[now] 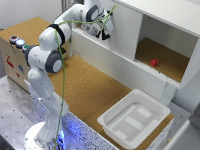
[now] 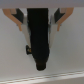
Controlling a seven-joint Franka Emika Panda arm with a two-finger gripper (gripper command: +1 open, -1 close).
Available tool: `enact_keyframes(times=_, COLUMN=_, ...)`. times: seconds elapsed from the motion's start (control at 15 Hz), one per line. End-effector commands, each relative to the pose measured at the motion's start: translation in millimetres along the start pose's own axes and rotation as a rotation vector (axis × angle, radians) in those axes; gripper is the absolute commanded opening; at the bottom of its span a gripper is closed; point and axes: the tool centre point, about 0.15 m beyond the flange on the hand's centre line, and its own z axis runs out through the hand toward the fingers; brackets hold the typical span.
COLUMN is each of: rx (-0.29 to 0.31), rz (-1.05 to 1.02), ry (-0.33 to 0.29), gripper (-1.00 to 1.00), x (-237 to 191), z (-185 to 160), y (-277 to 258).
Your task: Move the door all the way to the left
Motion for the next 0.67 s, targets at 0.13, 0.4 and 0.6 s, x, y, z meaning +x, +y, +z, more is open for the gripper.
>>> enact_keyframes(times=0.13, rx=-0.025, rz=0.004, ry=0.043, gripper=-1.0, x=-37.2, z=-11.5, y=-48.1)
enact_keyframes(times=0.4, rx=0.025, rz=-0.031, ry=0.041, gripper=-1.0, x=-46.4, z=-16.1, y=-68.8)
enact_keyframes(times=0.6, rx=0.056, rz=-0.054, ry=0.038, gripper=-1.0, x=-51.5, z=-23.2, y=-79.6)
